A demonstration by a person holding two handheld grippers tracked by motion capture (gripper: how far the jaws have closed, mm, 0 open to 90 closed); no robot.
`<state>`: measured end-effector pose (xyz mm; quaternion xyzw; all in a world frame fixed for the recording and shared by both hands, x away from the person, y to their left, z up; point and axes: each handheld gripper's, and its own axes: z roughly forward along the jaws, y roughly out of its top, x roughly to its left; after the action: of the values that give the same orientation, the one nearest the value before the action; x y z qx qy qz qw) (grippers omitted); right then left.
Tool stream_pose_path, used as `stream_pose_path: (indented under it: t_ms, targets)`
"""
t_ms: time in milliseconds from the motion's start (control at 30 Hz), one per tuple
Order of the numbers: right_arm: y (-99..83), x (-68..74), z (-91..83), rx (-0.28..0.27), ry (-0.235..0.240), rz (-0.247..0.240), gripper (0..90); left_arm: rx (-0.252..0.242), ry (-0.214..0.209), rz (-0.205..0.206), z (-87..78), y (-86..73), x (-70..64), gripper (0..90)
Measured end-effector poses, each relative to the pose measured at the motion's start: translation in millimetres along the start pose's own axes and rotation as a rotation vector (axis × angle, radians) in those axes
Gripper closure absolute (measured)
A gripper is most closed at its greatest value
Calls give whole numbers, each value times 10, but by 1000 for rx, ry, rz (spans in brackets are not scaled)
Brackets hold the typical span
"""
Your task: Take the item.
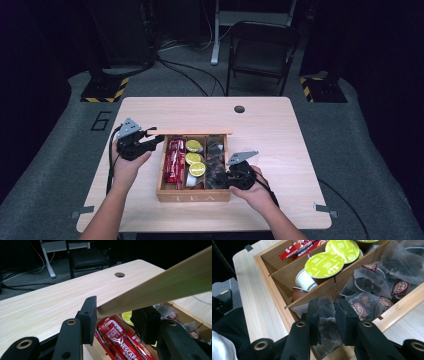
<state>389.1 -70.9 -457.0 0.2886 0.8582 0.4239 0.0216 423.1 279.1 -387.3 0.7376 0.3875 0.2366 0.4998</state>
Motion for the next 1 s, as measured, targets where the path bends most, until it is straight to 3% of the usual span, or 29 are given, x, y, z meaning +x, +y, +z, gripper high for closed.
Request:
stream_pose_path:
  t_ms: [600,833,1000]
  targets:
    - [14,-17,-104,-5,29,-31,626,2,-2,2,-2,-1,2,559]
    - [-12,-19,-67,31,23,-45,653,-2,-3,-1,1,0,6,558]
    - [-21,-16,-63,49,22,-53,779,1,-5,-1,-1,2,8,558]
